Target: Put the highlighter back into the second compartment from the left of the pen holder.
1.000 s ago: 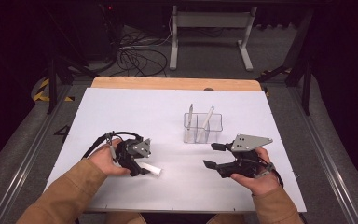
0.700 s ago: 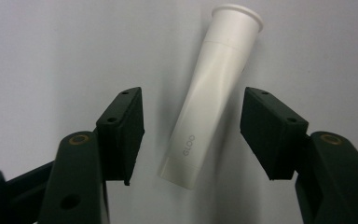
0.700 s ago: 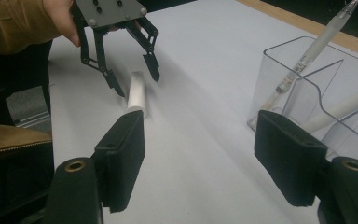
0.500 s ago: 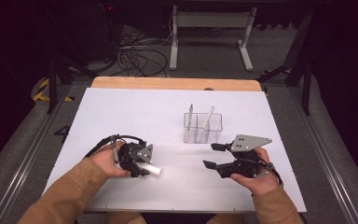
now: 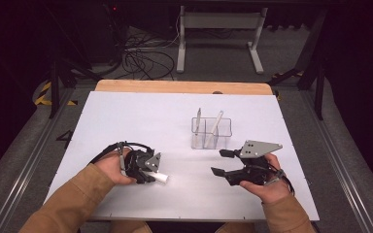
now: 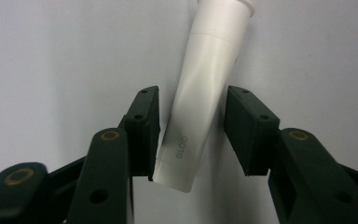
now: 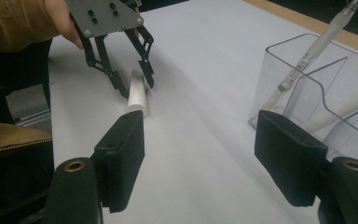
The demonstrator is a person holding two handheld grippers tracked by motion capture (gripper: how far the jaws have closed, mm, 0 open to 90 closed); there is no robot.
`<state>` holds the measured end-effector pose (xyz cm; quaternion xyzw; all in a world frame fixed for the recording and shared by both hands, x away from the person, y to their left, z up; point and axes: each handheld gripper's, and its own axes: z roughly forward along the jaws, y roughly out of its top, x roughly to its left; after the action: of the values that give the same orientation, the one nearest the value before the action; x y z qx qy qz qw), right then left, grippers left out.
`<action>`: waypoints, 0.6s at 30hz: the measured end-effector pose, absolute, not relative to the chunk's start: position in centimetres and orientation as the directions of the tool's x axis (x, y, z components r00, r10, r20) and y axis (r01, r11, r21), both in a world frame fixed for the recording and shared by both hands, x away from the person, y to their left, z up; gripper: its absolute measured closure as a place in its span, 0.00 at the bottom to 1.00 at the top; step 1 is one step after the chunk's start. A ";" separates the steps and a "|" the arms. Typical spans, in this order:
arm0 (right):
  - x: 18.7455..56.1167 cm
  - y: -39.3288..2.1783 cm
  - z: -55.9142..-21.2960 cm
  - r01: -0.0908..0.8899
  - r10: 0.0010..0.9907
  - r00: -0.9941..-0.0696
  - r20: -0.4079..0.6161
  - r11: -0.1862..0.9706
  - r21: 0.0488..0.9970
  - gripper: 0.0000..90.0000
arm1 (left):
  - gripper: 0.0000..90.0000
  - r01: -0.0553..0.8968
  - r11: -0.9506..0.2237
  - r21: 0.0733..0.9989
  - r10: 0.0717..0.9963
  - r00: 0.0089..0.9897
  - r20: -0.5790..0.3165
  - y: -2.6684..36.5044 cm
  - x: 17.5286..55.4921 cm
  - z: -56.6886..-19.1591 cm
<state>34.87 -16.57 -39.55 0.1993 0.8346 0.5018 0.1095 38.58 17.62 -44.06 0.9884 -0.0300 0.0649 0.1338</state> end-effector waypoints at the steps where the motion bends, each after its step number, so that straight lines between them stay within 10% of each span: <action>1: 34.9 -16.6 -39.5 0.223 0.442 -0.897 0.017 0.417 0.881 0.38 | 0.66 -0.078 -0.962 0.263 -0.044 0.990 0.131 17.6 38.6 -44.1; 18: 34.9 -16.7 -39.5 0.224 0.444 -0.896 0.021 0.410 0.884 0.38 | 0.78 -0.119 -0.959 0.256 -0.083 0.986 0.147 17.3 38.2 -42.9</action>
<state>34.92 -16.72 -39.48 0.2004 0.8326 0.5047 0.1089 38.17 17.29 -42.92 0.9875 -0.0509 0.0676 0.1332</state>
